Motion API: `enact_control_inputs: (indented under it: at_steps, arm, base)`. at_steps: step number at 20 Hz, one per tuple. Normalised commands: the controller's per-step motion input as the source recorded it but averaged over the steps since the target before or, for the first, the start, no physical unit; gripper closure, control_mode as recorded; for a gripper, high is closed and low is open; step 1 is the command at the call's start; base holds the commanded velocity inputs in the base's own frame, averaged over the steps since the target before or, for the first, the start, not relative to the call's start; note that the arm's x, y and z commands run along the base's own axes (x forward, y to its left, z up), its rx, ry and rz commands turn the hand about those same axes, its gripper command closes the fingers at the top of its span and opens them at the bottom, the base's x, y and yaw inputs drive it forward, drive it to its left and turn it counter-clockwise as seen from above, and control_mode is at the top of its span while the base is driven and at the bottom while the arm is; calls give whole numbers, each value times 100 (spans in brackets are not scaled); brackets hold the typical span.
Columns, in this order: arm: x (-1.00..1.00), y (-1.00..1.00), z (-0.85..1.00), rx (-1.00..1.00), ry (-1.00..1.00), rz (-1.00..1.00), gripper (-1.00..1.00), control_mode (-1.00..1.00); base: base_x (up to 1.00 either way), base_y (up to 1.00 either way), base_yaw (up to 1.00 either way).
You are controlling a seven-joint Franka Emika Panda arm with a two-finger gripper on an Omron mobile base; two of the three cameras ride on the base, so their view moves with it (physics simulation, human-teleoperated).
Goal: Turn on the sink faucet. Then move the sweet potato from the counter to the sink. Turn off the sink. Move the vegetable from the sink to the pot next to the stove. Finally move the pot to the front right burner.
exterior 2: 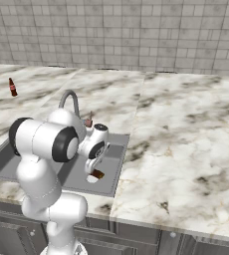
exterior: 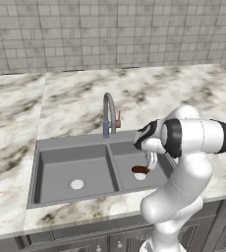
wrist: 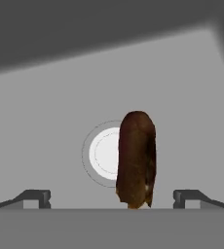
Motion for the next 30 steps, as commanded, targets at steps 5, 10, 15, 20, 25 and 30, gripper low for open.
enact_control_inputs:
  at_steps: [5,10,15,20,25,30]
  arm:
    - [13,0,-19,0,1,0,-100,-100]
    - [13,0,-14,0,0,-1,-100,-100]
    - [13,0,-12,0,0,-1,-100,-100]
    - [3,0,-11,0,0,-1,-100,-100]
    - [1,1,-13,0,0,-1,-100,-100]
    - [2,5,-13,0,0,0,-100,-100]
  base:
    - [0,0,0]
    - [0,0,0]
    - [0,0,0]
    - [0,0,0]
    - [0,0,0]
    - [0,0,0]
